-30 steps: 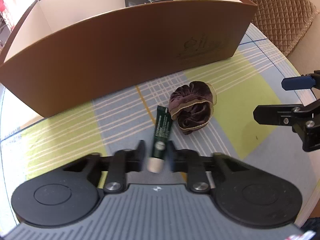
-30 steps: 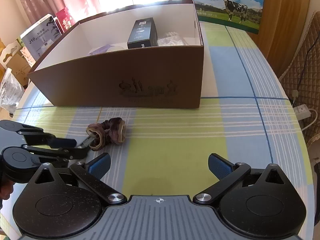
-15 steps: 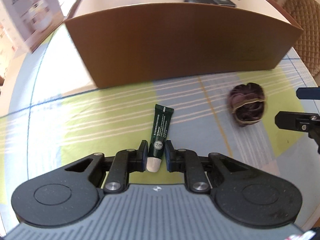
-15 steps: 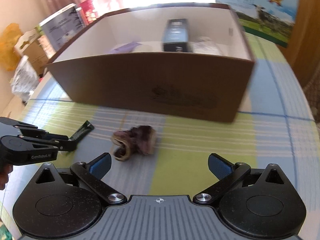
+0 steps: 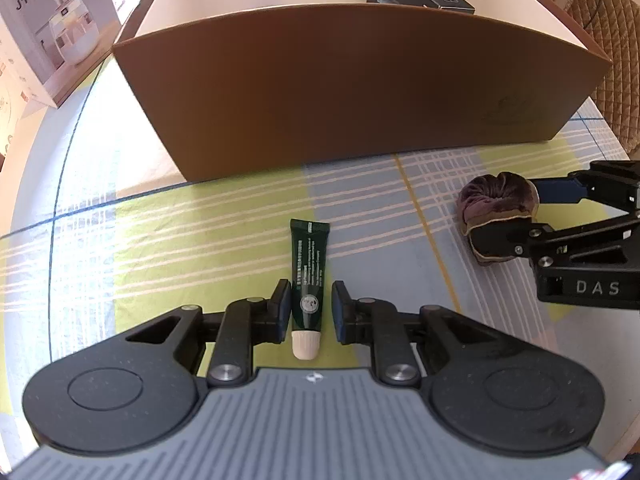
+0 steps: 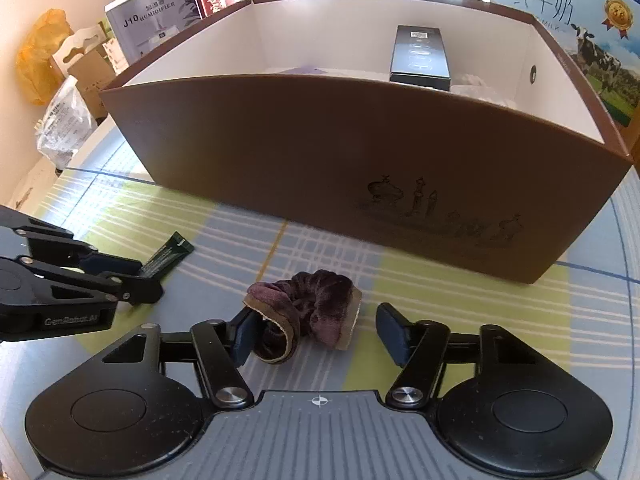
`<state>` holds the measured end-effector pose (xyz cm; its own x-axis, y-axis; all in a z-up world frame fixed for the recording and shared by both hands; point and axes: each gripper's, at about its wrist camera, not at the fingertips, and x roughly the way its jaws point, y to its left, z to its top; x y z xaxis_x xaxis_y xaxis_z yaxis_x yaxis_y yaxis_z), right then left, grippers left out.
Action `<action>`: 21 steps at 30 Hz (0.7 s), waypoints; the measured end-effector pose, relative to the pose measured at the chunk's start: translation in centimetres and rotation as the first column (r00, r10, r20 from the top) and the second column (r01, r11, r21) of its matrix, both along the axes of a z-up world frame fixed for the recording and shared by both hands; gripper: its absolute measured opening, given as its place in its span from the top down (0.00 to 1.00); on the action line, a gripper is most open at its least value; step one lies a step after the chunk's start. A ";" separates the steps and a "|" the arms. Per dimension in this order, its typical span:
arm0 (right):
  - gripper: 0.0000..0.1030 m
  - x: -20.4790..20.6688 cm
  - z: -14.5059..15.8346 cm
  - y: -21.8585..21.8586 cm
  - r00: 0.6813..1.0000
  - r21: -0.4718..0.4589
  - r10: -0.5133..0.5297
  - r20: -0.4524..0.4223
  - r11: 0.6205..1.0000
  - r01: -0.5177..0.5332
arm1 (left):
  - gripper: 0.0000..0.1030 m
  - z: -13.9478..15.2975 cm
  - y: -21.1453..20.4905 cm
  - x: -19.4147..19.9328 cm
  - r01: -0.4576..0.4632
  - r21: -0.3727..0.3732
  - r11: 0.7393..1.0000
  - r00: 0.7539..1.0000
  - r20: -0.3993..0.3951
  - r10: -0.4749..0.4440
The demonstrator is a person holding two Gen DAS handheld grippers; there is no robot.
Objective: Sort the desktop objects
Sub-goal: 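Close the left gripper on the green tube while the right gripper grasps the brown scrunchie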
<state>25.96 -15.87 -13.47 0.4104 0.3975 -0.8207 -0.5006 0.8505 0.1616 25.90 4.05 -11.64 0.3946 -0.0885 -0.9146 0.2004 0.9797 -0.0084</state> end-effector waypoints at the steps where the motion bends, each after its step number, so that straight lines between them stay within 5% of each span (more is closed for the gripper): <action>1: 0.50 -0.1 0.0 0.0 1.000 0.006 0.005 -0.001 1.000 -0.005 | 0.84 0.0 -0.1 0.1 0.002 0.000 1.000 1.000 0.000 -0.002; 9: 0.69 -0.5 0.4 0.4 1.000 0.029 0.025 0.000 0.999 -0.025 | 0.86 0.1 -0.3 0.1 0.012 0.001 1.000 1.000 -0.003 -0.012; 21: 0.78 -1.3 1.1 -0.3 1.000 0.045 0.030 -0.006 0.999 -0.030 | 0.88 0.0 -0.9 -1.0 0.011 -0.006 1.000 1.000 -0.009 -0.011</action>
